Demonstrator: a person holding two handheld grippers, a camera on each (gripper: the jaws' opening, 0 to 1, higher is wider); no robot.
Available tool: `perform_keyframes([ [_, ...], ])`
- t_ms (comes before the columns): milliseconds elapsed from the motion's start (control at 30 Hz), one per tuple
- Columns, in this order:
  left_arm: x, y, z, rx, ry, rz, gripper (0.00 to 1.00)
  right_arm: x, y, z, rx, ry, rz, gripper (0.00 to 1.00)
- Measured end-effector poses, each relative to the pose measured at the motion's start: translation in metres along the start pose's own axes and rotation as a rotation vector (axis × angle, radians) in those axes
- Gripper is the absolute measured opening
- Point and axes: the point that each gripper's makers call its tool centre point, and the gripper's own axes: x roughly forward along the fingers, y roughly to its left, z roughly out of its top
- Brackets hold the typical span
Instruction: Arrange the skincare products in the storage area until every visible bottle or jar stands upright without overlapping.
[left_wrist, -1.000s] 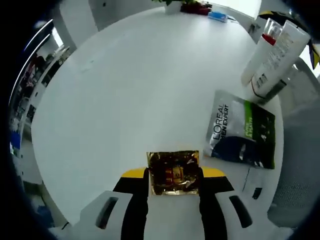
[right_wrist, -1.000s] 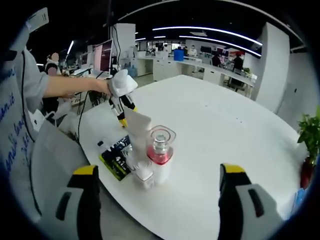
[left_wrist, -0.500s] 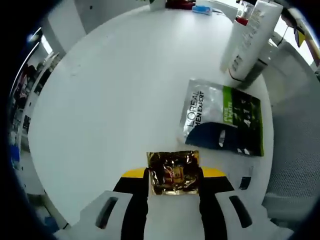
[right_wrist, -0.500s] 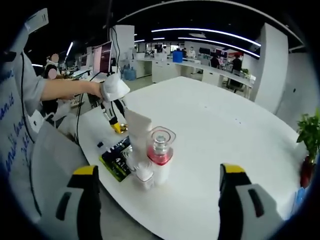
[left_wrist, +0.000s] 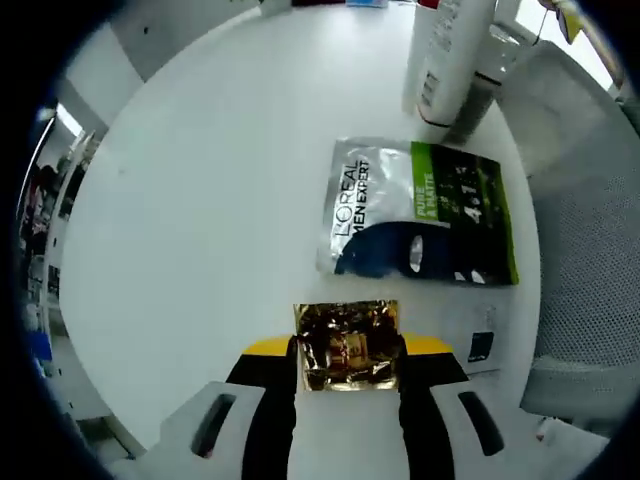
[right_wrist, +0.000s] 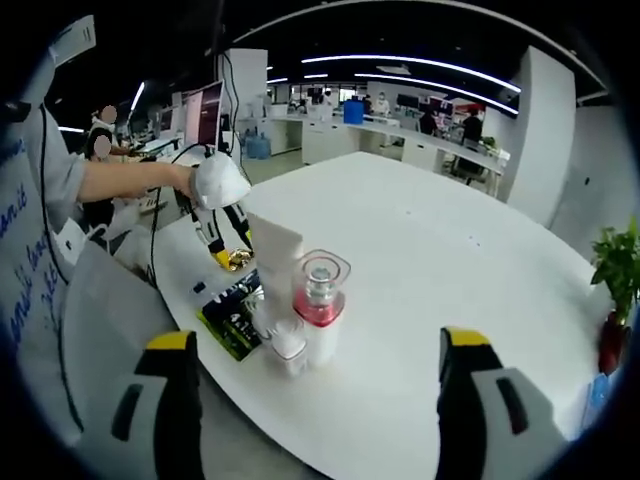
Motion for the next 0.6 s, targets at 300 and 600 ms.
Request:
perform_keyframes([
  [300,0.002,-0.009,0.002,0.038,0.013,-0.015,0.36,-0.003,0.000,0.000,0.009,-0.008,-0.004,1.00],
  [600,0.005,-0.012,0.007,0.083,0.019,-0.025,0.36,-0.004,-0.001,-0.001,0.012,-0.010,-0.009,1.00],
])
